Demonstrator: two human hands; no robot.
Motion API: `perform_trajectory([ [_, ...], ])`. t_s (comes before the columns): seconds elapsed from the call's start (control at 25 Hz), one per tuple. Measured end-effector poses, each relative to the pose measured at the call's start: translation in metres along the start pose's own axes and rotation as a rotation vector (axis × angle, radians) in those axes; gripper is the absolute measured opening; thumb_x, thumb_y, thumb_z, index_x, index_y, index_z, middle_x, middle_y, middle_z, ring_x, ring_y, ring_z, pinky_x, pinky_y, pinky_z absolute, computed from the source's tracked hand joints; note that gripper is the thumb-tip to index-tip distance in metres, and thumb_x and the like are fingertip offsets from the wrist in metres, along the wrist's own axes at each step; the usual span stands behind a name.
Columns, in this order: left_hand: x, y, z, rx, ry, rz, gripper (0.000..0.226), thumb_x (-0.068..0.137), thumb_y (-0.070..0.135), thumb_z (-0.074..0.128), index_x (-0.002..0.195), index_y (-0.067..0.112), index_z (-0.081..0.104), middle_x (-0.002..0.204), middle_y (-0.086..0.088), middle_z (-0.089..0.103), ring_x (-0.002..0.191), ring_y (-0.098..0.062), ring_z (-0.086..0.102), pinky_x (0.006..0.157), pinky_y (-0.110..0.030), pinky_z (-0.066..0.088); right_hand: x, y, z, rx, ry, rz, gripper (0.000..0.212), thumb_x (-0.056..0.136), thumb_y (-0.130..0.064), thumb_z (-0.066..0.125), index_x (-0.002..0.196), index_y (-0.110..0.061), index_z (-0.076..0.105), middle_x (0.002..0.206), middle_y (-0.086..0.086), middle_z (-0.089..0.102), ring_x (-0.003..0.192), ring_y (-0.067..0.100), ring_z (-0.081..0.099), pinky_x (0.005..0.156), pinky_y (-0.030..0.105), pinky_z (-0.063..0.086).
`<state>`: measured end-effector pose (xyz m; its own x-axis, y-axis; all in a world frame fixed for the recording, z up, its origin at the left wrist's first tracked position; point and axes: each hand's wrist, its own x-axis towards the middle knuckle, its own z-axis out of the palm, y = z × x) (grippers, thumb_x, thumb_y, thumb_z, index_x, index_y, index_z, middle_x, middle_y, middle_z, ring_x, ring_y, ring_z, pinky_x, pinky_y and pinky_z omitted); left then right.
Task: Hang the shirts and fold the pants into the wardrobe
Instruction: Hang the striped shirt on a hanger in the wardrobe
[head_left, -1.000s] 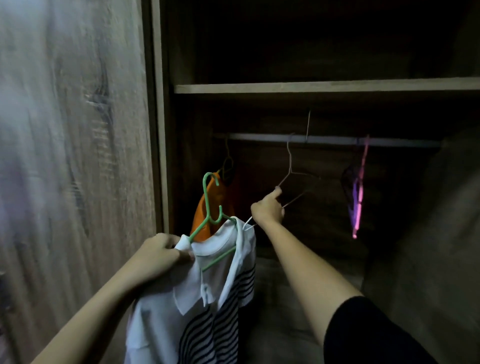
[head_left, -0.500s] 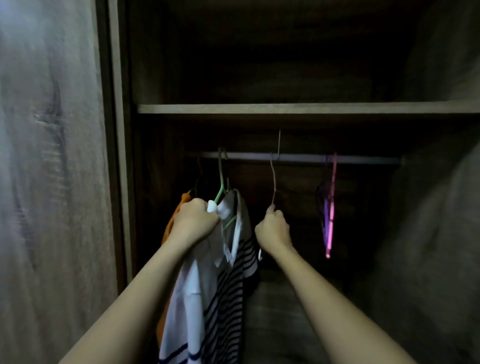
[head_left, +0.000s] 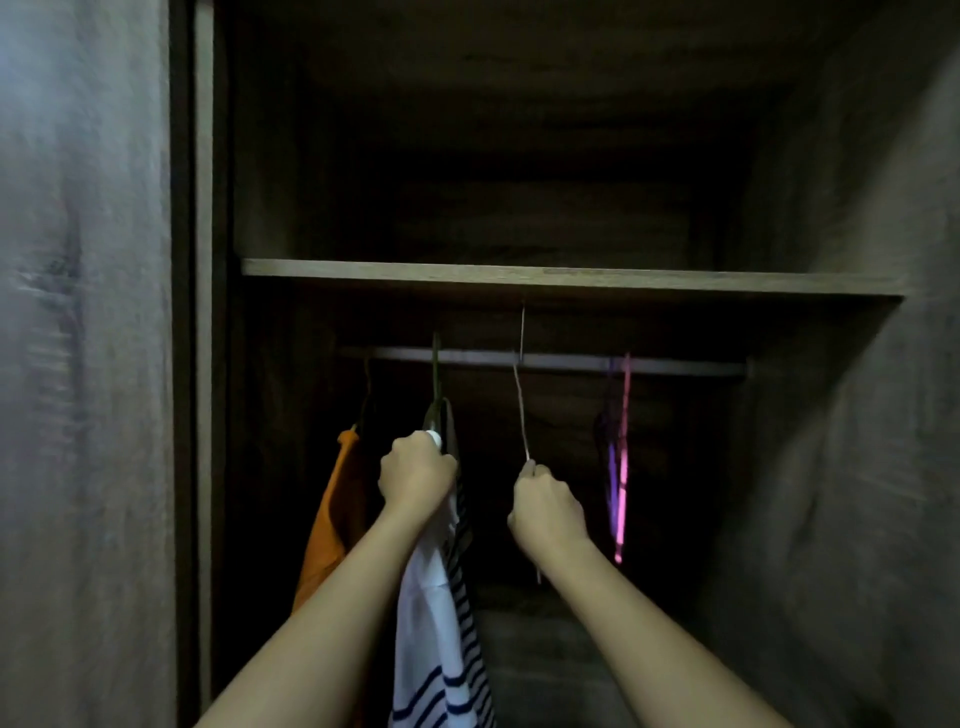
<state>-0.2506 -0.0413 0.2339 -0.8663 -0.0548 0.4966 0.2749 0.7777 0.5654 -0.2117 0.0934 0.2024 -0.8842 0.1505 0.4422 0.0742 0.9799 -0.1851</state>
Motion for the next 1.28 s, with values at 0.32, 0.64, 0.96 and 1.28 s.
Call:
perform_trajectory([
  [0.32, 0.015, 0.014, 0.008, -0.033, 0.005, -0.182, 0.024, 0.089, 0.021, 0.053, 0.108, 0.012, 0.064, 0.114, -0.012, 0.06, 0.109, -0.034, 0.057, 0.081, -0.039, 0.049, -0.002, -0.004, -0.014, 0.031, -0.02, -0.02, 0.05, 0.09, -0.008, 0.048, 0.137, 0.003, 0.034, 0.128, 0.017, 0.05, 0.115, 0.034, 0.054, 0.087, 0.038, 0.048],
  [0.64, -0.004, 0.004, 0.01, -0.108, -0.189, -0.299, 0.047, 0.092, 0.013, 0.047, 0.137, 0.007, 0.036, 0.134, -0.021, 0.046, 0.123, -0.038, 0.045, 0.095, -0.04, 0.042, -0.011, -0.003, -0.016, 0.012, 0.03, 0.109, 0.038, 0.091, -0.008, 0.046, 0.129, -0.002, 0.047, 0.12, 0.016, 0.058, 0.11, 0.032, 0.058, 0.078, 0.036, 0.049],
  [0.96, -0.029, 0.001, 0.015, -0.177, -0.136, -0.237, 0.054, 0.096, 0.009, 0.039, 0.145, 0.003, 0.019, 0.133, -0.022, 0.044, 0.121, -0.038, 0.046, 0.08, -0.033, 0.04, -0.016, 0.003, -0.018, 0.013, 0.058, 0.124, 0.027, 0.093, -0.009, 0.044, 0.113, -0.003, 0.061, 0.107, 0.014, 0.063, 0.1, 0.031, 0.062, 0.071, 0.033, 0.048],
  [1.28, -0.044, -0.01, 0.008, -0.127, -0.164, -0.178, 0.06, 0.098, 0.028, 0.044, 0.145, 0.001, 0.018, 0.136, -0.022, 0.045, 0.123, -0.037, 0.047, 0.096, -0.038, 0.04, -0.022, 0.001, -0.03, 0.104, 0.084, 0.134, 0.04, 0.098, -0.034, 0.042, 0.108, -0.001, 0.062, 0.104, 0.015, 0.063, 0.098, 0.032, 0.061, 0.065, 0.03, 0.04],
])
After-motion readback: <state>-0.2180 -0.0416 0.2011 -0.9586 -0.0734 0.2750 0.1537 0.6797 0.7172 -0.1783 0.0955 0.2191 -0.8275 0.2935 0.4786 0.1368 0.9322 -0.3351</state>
